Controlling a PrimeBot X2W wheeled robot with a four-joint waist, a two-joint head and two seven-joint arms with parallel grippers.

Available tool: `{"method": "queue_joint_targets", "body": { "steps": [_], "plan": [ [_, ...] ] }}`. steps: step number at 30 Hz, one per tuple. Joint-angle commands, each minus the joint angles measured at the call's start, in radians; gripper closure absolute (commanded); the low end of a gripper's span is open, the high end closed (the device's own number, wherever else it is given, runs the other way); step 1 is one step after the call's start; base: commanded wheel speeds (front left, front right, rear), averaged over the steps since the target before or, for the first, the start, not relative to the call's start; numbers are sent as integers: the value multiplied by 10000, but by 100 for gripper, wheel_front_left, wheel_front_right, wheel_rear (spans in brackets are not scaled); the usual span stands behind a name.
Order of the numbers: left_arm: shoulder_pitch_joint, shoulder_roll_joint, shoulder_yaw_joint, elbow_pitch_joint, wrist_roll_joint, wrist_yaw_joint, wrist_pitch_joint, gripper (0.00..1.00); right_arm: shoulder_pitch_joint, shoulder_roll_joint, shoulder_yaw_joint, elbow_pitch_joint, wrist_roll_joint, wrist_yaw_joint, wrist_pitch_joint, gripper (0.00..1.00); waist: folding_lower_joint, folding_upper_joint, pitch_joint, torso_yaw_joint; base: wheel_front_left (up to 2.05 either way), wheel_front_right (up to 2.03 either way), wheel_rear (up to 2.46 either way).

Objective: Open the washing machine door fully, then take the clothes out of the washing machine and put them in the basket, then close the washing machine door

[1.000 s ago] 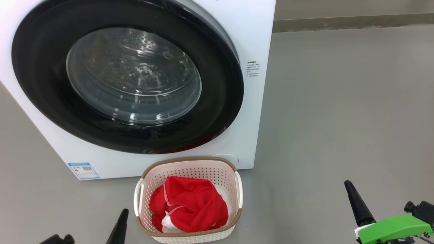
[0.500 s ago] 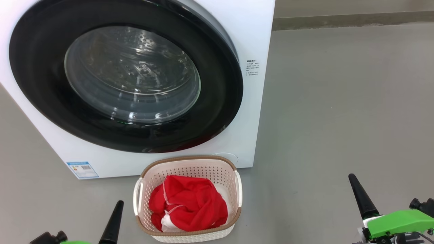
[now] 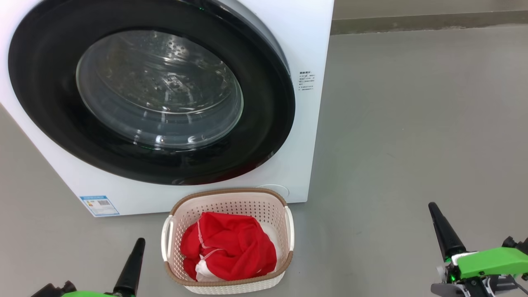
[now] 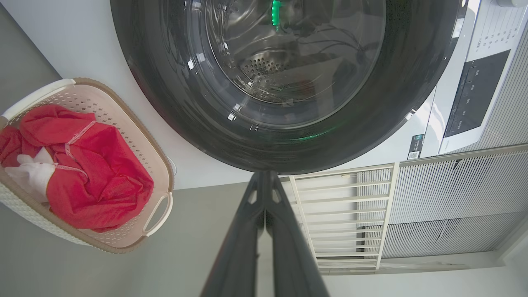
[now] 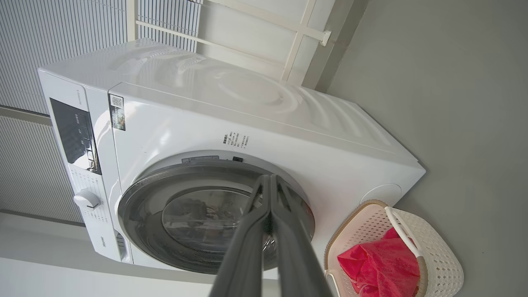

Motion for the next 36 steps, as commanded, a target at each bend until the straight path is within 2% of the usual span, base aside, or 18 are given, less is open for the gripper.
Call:
{"method": "queue_joint_targets", "body": {
  "steps": [1, 15, 36],
  "plan": [
    [-499, 55, 415, -143, -293, -167, 82, 100, -606, -150, 112, -235, 325, -6, 85, 100, 0, 0, 7, -2, 0, 0, 0],
    [-759, -117, 873, 67, -1680, -500, 391, 100, -901, -164, -28, -99, 1751, -7, 297, 100, 0, 0, 67, -22, 0, 0, 0],
    [-763, -158, 931, 69, -1632, -500, 437, 100, -907, -121, -89, -95, 1700, -7, 346, 100, 0, 0, 67, -22, 0, 0, 0]
  ]
}}
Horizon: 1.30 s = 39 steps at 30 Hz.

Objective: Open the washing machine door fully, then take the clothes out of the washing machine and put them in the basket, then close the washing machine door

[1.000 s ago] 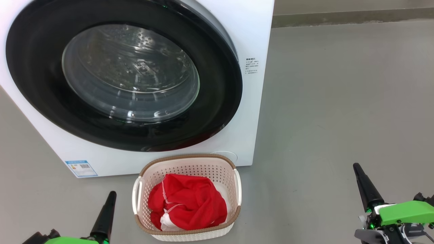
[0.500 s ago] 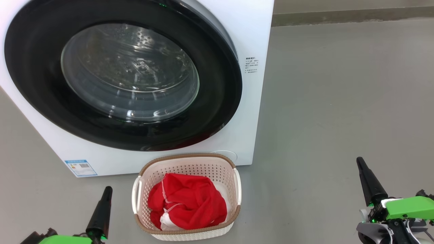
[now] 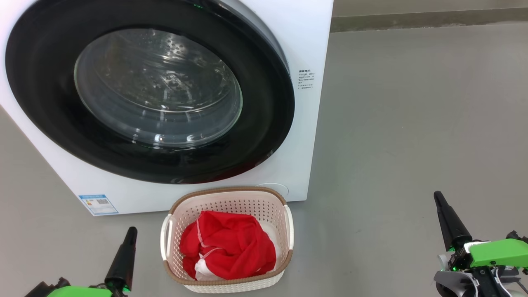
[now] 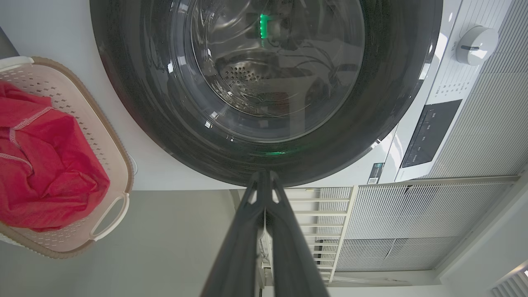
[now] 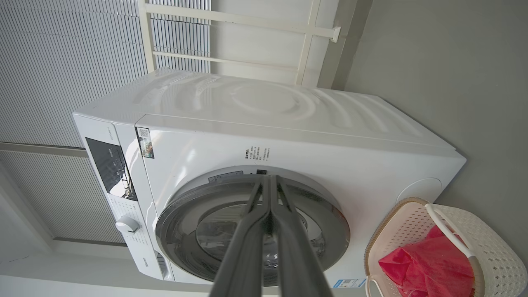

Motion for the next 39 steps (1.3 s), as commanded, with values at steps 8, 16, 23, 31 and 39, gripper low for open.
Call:
{"method": "queue_joint_targets", "body": {
  "steps": [8, 16, 23, 31, 39],
  "plan": [
    [-400, 95, 375, -195, 4, -69, 49, 100, -416, -96, 156, -247, -31, -6, 55, 100, -1, -1, 0, 0, 0, 0, 0],
    [-402, 83, 392, -194, 19, -69, 63, 100, -417, -83, 138, -246, -46, -6, 70, 100, -1, -1, 0, 0, 0, 0, 0],
    [-403, 74, 404, -194, 28, -69, 73, 100, -418, -74, 125, -245, -57, -6, 80, 100, -1, -1, 0, 0, 0, 0, 0],
    [-404, 64, 419, -194, 41, -69, 85, 100, -420, -63, 110, -244, -70, -6, 92, 100, -1, -1, 0, 0, 0, 0, 0],
    [-405, 55, 432, -193, 52, -69, 95, 100, -421, -53, 96, -244, -81, -6, 104, 100, -1, -1, 0, 0, 0, 0, 0]
  ]
}}
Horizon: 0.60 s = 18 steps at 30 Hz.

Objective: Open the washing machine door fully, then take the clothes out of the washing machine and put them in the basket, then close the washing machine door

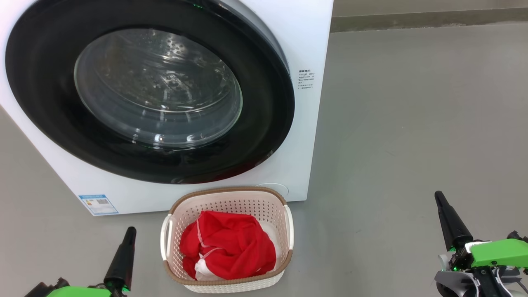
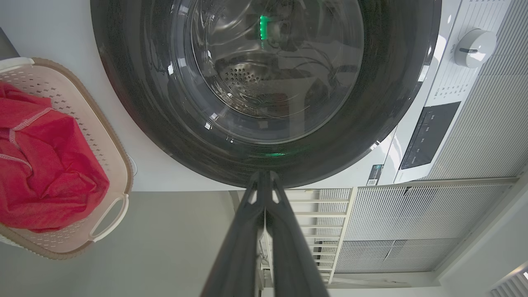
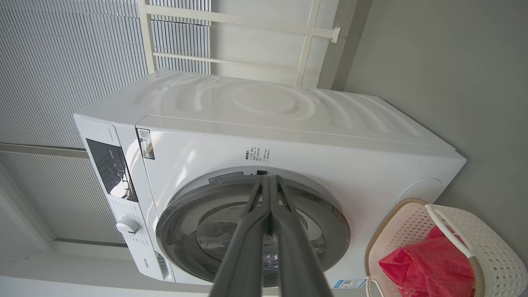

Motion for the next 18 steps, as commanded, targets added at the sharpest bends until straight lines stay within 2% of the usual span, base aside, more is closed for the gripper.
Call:
{"method": "queue_joint_targets", "body": {
  "steps": [1, 18],
  "plan": [
    [-405, 92, 361, -195, 47, -69, 83, 100, -421, -71, 161, -245, -79, -6, 63, 100, -1, 0, 0, 0, 0, 0, 0],
    [-408, 76, 385, -194, 67, -69, 102, 100, -424, -54, 136, -244, -100, -6, 83, 100, -1, 0, 0, 0, 0, 0, 0]
  ]
}}
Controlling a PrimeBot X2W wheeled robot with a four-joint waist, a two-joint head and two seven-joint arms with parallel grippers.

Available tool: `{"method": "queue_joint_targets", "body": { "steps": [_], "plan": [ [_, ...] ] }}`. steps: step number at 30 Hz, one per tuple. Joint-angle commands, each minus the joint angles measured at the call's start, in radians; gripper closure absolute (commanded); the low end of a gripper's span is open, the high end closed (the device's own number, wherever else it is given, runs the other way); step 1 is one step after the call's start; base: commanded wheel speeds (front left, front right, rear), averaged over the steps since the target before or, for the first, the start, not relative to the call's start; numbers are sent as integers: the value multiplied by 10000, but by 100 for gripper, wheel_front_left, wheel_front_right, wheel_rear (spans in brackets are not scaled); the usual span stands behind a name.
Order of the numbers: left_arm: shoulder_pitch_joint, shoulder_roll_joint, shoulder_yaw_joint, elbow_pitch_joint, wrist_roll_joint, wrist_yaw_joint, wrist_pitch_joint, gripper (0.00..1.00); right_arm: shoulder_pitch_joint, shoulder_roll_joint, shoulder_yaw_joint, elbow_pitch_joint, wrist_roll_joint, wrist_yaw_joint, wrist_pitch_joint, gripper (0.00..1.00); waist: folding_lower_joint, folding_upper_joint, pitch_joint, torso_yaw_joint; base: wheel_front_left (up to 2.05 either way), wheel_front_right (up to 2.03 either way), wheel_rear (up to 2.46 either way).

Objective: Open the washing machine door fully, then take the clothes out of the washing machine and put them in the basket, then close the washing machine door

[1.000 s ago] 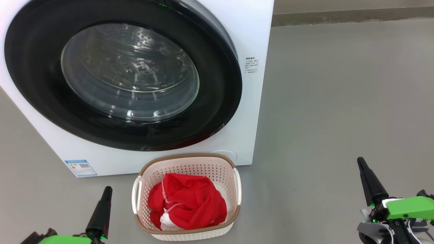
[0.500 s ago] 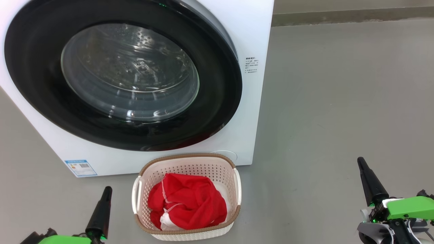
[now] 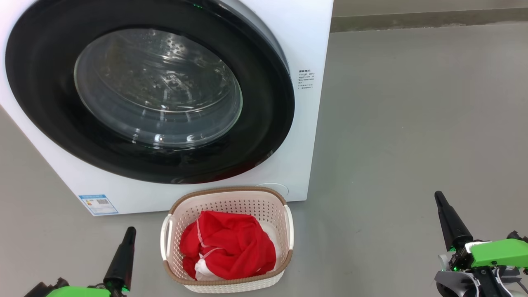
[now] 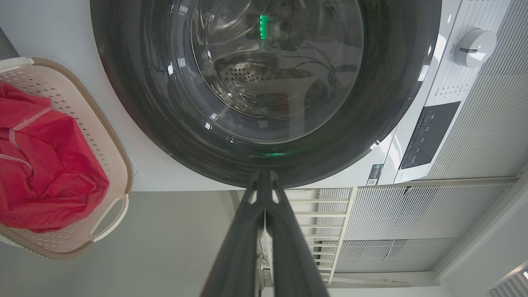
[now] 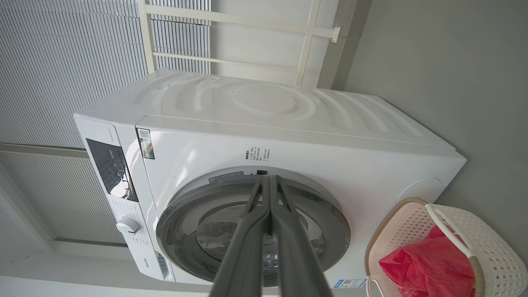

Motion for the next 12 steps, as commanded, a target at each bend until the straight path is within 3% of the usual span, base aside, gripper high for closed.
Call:
{"method": "queue_joint_targets", "body": {
  "steps": [1, 12],
  "plan": [
    [-408, 79, 359, -194, 59, -69, 59, 100, -424, -63, 156, -244, -97, -6, 52, 100, 0, 0, 0, 0, 0, 0, 0],
    [-409, 70, 372, -194, 69, -69, 70, 100, -425, -53, 142, -243, -108, -6, 62, 100, 0, 0, 0, 0, 0, 0, 0]
  ]
}}
